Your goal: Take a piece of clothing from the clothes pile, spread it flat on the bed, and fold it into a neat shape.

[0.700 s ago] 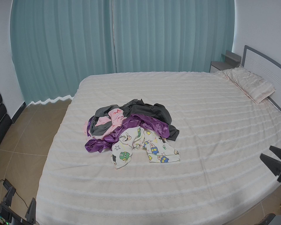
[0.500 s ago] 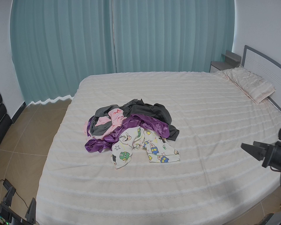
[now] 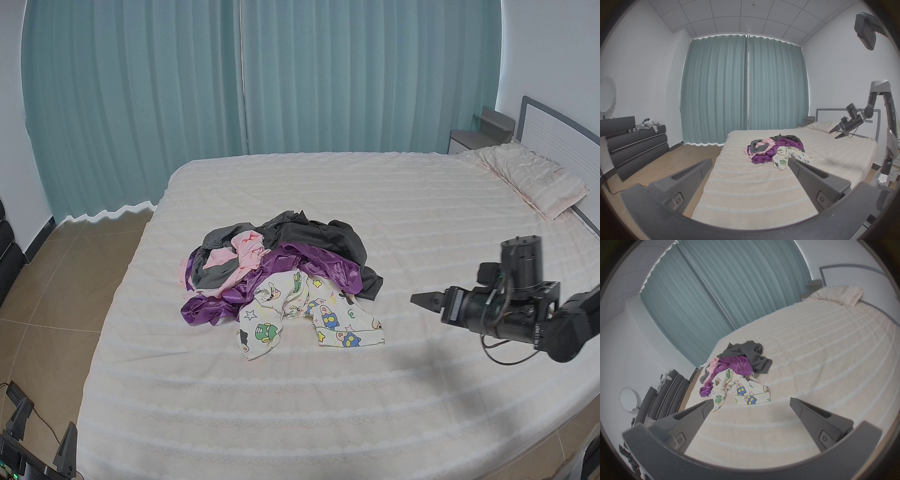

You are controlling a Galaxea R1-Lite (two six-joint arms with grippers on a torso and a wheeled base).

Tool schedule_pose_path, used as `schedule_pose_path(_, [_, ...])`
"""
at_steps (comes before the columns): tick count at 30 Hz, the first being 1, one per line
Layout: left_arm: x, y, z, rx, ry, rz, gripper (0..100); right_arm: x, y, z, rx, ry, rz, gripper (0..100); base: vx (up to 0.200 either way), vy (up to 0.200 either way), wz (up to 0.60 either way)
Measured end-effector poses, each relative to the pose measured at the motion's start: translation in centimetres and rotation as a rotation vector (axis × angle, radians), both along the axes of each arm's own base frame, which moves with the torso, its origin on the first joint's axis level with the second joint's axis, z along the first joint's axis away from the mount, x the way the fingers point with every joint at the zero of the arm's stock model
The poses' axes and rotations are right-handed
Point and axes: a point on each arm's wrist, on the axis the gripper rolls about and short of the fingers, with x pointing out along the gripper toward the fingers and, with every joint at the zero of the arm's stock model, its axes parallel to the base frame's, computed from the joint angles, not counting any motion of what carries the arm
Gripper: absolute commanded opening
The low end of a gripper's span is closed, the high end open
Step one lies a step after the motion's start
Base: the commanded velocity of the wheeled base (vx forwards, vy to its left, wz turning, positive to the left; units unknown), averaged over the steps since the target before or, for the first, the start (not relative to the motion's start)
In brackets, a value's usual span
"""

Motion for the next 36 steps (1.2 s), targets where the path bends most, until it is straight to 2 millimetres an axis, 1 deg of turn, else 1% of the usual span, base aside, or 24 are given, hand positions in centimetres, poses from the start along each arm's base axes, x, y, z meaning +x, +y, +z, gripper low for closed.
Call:
schedule_pose_path(2, [0.0,0.0,0.0,0.0,0.0,0.0,100,1.5,1.0,-1.4,0.005,0.026,-0.013,100,0.0,0.0,0.0])
schedule_pose_path(4, [0.0,0.0,0.0,0.0,0.0,0.0,100,3.4,2.3,-3.5,0.015,0.059,-0.033,100,0.0,0.0,0.0])
schedule_pose_path(7, [0.0,0.0,0.0,-0.001,0.0,0.0,100,5.7,4.1,-6.2,0.034,0.086,-0.054,100,0.0,0.0,0.0])
schedule_pose_path(11, [0.0,0.0,0.0,-0.001,0.0,0.0,100,7.9,5.7,-8.6,0.038,0.087,-0.062,100,0.0,0.0,0.0])
schedule_pose_path(15, [0.0,0.0,0.0,-0.001,0.0,0.0,100,9.6,6.5,-10.3,0.014,0.086,-0.047,100,0.0,0.0,0.0])
schedule_pose_path(20, [0.0,0.0,0.0,-0.001,0.0,0.0,100,11.0,6.6,-11.3,-0.022,0.111,-0.024,100,0.0,0.0,0.0])
schedule_pose_path(22, [0.0,0.0,0.0,-0.001,0.0,0.0,100,11.9,6.2,-11.7,-0.034,0.114,-0.02,100,0.0,0.0,0.0])
schedule_pose_path(25, [0.0,0.0,0.0,-0.001,0.0,0.0,100,12.6,5.4,-12.4,-0.045,0.122,-0.002,100,0.0,0.0,0.0])
schedule_pose_path(28, [0.0,0.0,0.0,-0.001,0.0,0.0,100,12.8,5.0,-13.4,-0.081,0.123,0.029,100,0.0,0.0,0.0])
schedule_pose_path(31, [0.0,0.0,0.0,-0.001,0.0,0.001,100,12.3,4.8,-14.3,-0.079,0.148,0.071,100,0.0,0.0,0.0])
schedule_pose_path(33, [0.0,0.0,0.0,-0.001,0.0,0.0,100,12.0,5.4,-14.6,-0.079,0.152,0.095,100,0.0,0.0,0.0])
schedule_pose_path(36, [0.0,0.0,0.0,-0.001,0.0,0.0,100,12.2,6.3,-14.5,-0.076,0.144,0.118,100,0.0,0.0,0.0])
